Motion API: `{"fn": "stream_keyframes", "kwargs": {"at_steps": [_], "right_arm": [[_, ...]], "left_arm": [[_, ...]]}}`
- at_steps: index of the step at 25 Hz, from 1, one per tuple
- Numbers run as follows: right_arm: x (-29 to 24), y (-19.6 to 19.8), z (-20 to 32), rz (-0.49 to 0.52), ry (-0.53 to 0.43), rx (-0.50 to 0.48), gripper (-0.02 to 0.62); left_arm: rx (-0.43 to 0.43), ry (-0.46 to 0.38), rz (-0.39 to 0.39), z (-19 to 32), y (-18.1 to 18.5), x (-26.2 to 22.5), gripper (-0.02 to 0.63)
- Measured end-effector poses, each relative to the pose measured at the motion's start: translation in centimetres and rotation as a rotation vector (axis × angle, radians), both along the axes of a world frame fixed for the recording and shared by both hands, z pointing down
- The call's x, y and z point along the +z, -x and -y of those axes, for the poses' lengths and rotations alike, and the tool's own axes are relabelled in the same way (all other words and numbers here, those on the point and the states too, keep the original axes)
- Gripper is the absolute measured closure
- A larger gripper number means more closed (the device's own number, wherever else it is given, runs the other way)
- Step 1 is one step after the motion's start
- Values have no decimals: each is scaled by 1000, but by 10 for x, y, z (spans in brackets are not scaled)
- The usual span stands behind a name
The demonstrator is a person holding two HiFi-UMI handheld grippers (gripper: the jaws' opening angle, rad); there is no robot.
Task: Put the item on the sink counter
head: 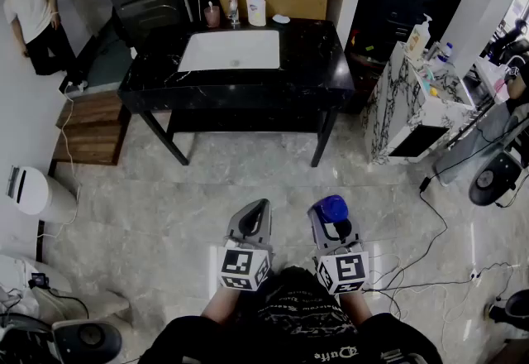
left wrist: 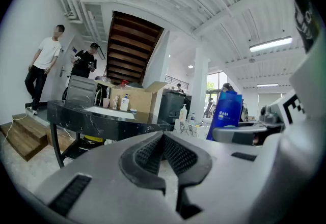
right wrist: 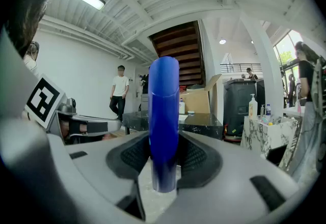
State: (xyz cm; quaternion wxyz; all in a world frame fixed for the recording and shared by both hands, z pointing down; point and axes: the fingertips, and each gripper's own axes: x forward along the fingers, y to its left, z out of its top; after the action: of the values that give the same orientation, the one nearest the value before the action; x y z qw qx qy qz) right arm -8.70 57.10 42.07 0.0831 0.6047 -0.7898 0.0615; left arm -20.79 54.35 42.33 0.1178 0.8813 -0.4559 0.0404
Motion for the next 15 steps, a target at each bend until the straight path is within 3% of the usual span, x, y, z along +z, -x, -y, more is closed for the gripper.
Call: {"fn": "stream_keyframes", "kwargs": {"at_steps": [15], "right_arm": [[2,-48,1,33,6,-50,440]], "left_arm": [[-47,8,6,-4,-41,0,600]]}}
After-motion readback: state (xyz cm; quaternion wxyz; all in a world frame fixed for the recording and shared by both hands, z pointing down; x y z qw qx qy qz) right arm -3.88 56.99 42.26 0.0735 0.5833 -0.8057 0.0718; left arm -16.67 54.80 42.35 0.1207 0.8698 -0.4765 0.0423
